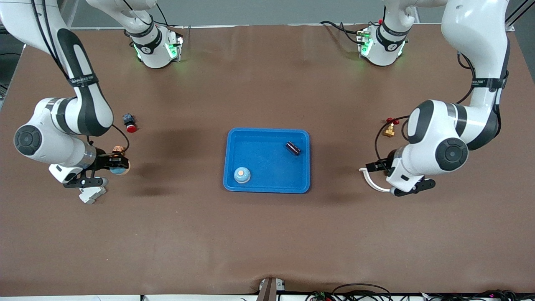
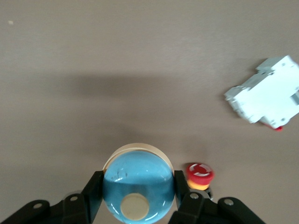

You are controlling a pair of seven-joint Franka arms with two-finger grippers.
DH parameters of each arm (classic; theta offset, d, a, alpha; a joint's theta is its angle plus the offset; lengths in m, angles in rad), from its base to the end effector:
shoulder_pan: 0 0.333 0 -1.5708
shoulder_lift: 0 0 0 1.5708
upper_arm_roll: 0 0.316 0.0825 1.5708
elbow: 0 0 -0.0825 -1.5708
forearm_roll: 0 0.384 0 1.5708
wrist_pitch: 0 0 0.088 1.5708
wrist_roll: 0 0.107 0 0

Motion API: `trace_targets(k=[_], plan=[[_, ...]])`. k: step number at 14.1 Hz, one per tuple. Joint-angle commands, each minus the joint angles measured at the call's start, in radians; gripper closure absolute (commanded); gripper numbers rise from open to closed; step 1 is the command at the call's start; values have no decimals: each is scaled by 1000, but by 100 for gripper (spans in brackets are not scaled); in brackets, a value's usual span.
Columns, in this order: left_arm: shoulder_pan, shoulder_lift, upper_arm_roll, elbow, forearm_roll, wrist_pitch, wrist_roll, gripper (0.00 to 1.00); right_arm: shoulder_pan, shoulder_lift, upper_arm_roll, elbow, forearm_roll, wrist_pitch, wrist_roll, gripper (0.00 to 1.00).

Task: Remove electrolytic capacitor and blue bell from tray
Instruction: 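Set the capacitor by the arch while the right gripper carries the bell, then reach the left gripper to the second capacitor while the right gripper lowers the bell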

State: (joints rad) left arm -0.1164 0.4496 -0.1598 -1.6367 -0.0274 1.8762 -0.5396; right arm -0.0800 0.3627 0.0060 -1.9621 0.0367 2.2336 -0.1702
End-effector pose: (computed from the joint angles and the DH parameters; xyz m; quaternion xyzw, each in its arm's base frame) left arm 0.6278 -0.1687 0.3446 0.9837 0.1401 -0.1127 0.0033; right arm 0.6020 -0.0436 0.2819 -0.9982 -0.0360 0.0434 0.0204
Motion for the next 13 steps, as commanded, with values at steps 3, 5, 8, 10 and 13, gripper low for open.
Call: trace_targets(k=[3,5,8,10,13], plan=[[-15,26,-142,83,-8,-31,-354,0,-53,113,22,20,58,122,-112,100],[-78,69,-156,121,-5,-29,-504,0,-53,154,22,52,77,130,-121,100],[-181,110,-155,126,-5,41,-751,0,-53,192,22,86,77,152,-123,100],[-230,148,-153,126,0,145,-888,0,-58,228,22,98,77,197,-138,100],[-266,201,-144,126,32,271,-977,0,-69,254,23,98,80,230,-155,100]])
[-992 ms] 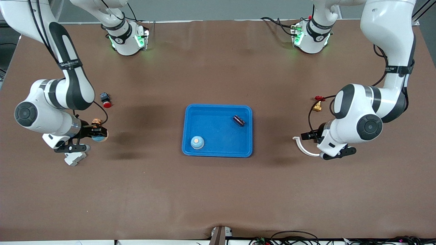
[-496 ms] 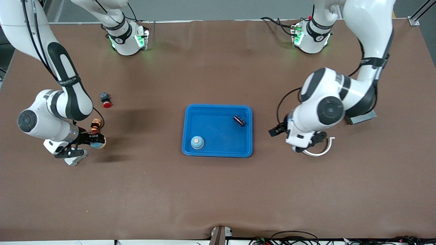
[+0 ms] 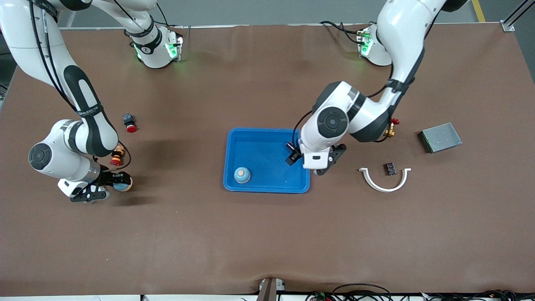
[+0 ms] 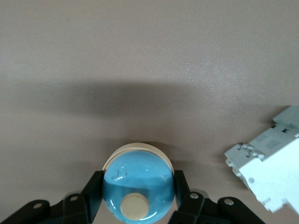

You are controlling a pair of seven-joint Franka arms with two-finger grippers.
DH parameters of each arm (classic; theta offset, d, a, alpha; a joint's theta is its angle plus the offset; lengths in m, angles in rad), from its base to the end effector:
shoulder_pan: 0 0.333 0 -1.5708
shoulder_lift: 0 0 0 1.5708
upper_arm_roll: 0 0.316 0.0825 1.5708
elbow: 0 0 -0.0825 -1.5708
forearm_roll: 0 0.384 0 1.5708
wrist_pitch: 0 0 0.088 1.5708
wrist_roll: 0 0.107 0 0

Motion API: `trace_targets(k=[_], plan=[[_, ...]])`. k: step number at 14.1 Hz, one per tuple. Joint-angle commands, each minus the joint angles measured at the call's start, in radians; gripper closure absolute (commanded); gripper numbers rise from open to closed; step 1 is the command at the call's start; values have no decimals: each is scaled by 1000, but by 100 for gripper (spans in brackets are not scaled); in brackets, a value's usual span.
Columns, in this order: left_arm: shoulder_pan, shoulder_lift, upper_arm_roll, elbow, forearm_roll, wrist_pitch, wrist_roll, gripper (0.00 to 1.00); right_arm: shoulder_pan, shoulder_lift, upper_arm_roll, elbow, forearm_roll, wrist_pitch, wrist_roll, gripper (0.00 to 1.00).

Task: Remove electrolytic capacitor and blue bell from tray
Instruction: 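Reach the left gripper to the second capacitor while the right gripper lowers the bell, then grasp the capacitor with the left gripper while the right gripper releases the bell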

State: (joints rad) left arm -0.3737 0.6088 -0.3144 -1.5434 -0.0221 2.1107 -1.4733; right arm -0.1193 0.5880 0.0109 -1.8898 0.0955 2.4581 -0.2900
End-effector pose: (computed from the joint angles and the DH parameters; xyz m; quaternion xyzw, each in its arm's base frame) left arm 0.5598 -0.4185 0.3094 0.9068 0.4098 -0.0900 0.0402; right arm 0.6276 -0.0687 0.1898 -0.9980 -0.0525 0.0032 0.0341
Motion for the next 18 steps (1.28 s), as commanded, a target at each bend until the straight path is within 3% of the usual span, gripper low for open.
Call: trace_targets(k=[1,2,3,4,8,12,18], plan=[[-10,57,9,32,54,40,-45,0,-30,29,18,26,30,5,-35,100],[-8,69,9,31,68,40,-47,0,-30,32,18,26,39,4,-35,100],[-8,81,11,31,70,41,-48,0,-30,36,18,29,43,5,-34,42],[-10,97,11,31,77,45,-48,0,-33,38,18,34,50,5,-35,0],[-24,149,12,29,106,98,-51,0,-16,13,20,78,53,-63,-28,0],[-27,161,12,23,111,101,-51,0,48,-27,20,234,52,-356,131,0],[-51,186,15,17,111,101,-96,0,197,-65,20,239,53,-377,466,0]])
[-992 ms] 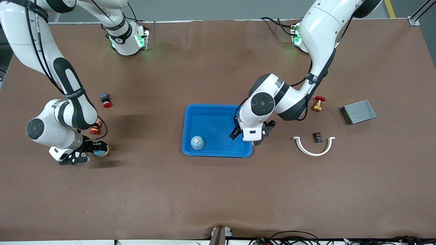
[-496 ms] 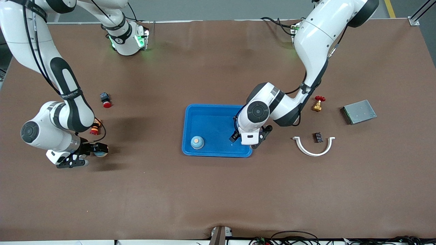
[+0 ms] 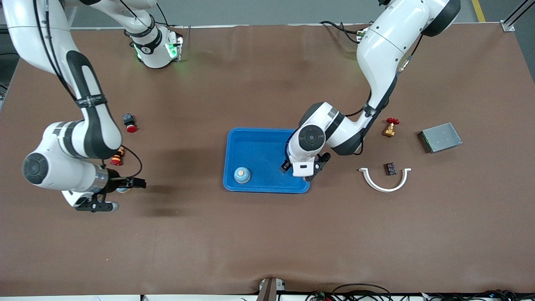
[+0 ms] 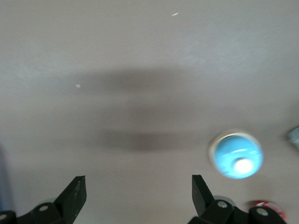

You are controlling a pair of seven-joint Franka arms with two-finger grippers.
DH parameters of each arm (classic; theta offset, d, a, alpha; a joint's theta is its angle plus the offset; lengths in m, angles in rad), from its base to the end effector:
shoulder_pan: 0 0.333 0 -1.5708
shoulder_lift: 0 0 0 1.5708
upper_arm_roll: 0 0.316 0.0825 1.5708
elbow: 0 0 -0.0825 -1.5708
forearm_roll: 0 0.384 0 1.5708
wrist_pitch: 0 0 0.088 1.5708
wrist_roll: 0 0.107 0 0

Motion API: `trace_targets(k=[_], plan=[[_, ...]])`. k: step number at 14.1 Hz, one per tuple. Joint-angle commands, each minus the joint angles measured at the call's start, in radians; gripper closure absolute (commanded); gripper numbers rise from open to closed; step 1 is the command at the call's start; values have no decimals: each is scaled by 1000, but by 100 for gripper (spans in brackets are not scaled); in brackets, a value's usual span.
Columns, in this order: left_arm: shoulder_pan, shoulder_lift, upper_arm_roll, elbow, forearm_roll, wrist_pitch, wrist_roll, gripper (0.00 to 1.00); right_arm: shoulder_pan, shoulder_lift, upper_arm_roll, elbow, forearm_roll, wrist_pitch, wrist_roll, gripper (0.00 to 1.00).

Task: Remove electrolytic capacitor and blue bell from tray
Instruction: 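Grasp the capacitor with the left gripper while the right gripper releases the bell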

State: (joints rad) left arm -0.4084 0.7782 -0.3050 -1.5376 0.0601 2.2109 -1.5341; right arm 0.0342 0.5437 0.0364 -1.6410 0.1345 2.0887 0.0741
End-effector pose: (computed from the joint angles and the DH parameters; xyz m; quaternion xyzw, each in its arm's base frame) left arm 0.5496 -0.4318 0.2038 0.9055 0.4146 -0.0910 0.0050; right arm 0.6712 0.0513 0.2927 -0.9959 0.0399 0.0526 0.0626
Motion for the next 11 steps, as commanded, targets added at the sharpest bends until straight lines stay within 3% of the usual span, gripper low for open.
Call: trace_targets(k=[1,7,11], plan=[[-18,21,9,11,30,1,-40,0,87,-22,-6,-5,14,-4,178,0],[-26,36,10,-26,67,-2,-50,0,360,-21,-12,3,-3,73,609,0],[-32,47,10,-19,99,-2,-122,1,461,16,-15,3,-7,174,762,0]])
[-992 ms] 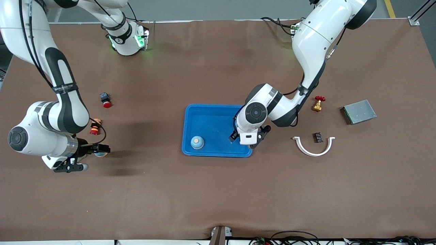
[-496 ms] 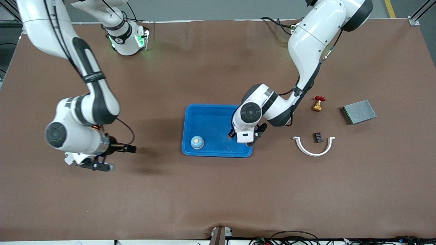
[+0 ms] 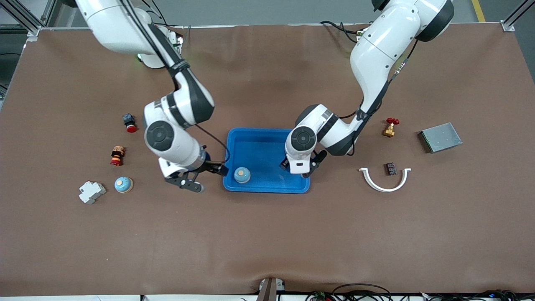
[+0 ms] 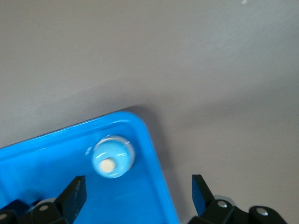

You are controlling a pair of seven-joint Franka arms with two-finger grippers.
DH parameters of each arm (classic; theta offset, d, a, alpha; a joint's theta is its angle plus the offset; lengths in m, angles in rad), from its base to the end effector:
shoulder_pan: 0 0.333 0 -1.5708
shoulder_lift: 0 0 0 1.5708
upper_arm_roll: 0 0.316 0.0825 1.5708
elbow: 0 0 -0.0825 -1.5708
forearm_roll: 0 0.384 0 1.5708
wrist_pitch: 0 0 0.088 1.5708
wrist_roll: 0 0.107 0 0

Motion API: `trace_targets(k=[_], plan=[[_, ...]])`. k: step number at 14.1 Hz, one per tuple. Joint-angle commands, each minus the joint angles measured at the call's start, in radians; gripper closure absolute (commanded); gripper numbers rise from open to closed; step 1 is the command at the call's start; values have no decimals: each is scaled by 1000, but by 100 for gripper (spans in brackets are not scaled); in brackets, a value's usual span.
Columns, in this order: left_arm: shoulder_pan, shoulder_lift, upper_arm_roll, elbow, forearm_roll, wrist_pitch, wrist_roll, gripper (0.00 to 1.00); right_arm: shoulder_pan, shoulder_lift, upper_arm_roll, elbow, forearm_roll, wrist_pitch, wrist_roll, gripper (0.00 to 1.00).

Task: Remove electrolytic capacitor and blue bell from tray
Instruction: 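Grasp the capacitor with the left gripper while the right gripper releases the bell, then close the right gripper on the second light-blue bell in the tray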

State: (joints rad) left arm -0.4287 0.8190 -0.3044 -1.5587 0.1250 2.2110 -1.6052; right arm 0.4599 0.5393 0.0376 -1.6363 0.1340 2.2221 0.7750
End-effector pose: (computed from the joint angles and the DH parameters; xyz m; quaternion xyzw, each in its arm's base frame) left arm 0.5304 -0.4359 0.1676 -0.9035 -0.4187 0.0852 0.0328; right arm 0.6049 0.3297 0.3090 -0.9814 0.1797 0.0193 0.0650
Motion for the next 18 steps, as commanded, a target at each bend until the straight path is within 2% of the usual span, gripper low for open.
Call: trace_targets(k=[1,2,4,5,8,14,18], plan=[[-12,5,10,3,36,-2,-58,29,55,42,-18,-2,-20,66,91,0],[-10,6,10,5,36,-2,-58,48,75,68,-18,4,-39,97,136,0],[-12,5,10,8,36,-2,-56,79,109,123,-19,47,-97,119,222,0],[-12,5,10,8,36,-2,-56,89,114,145,-18,68,-123,119,255,0],[-12,2,10,11,38,-2,-56,100,125,186,-18,93,-132,132,277,0],[-9,-9,8,32,38,-2,-48,100,126,232,-18,92,-132,217,279,0],[11,-58,8,52,39,-36,-41,100,126,248,-18,92,-132,238,280,0]])
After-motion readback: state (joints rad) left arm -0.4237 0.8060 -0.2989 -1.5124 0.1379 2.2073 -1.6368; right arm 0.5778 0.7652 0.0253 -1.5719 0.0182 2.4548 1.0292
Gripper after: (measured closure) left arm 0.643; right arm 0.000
